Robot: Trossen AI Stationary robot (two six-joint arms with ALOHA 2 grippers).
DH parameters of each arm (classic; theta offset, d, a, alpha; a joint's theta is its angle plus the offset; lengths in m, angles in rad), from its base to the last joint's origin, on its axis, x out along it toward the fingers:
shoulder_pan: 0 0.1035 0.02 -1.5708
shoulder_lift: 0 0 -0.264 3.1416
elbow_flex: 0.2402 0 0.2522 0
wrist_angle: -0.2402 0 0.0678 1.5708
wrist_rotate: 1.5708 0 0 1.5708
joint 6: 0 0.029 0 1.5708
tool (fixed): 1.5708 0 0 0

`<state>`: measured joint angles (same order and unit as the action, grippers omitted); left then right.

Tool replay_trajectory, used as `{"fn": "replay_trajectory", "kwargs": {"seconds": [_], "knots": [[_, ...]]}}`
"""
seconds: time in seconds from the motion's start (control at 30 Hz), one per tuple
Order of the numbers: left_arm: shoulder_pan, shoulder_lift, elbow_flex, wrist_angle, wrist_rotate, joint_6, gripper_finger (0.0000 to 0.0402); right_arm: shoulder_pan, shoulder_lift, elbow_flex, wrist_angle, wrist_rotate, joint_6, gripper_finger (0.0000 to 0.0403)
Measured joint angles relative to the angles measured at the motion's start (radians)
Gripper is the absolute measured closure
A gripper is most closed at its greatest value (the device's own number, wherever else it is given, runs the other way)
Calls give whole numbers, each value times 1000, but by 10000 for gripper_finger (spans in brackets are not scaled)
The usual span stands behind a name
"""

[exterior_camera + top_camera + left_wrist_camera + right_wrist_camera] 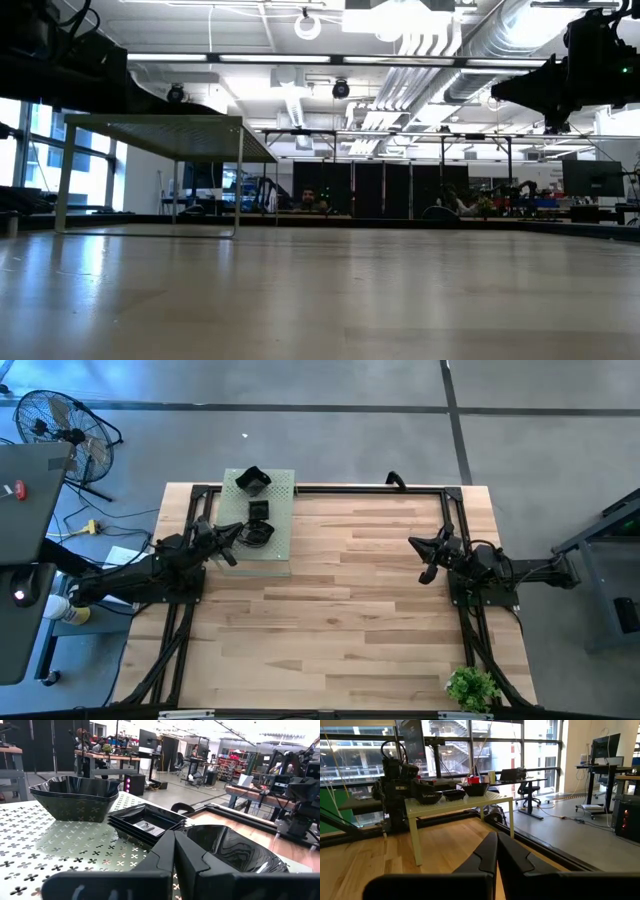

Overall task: Pick & Place Mini shaped plates
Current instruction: Return to Home Position

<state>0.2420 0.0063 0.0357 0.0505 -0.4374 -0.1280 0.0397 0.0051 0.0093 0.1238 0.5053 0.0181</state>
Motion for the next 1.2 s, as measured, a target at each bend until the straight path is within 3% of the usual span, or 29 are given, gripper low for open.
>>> {"fn": "replay_trajectory", "kwargs": {"seconds": [1.2], "knots": [[0,0,1,0,0,0,401,0,0,0,0,0,0,397]]}}
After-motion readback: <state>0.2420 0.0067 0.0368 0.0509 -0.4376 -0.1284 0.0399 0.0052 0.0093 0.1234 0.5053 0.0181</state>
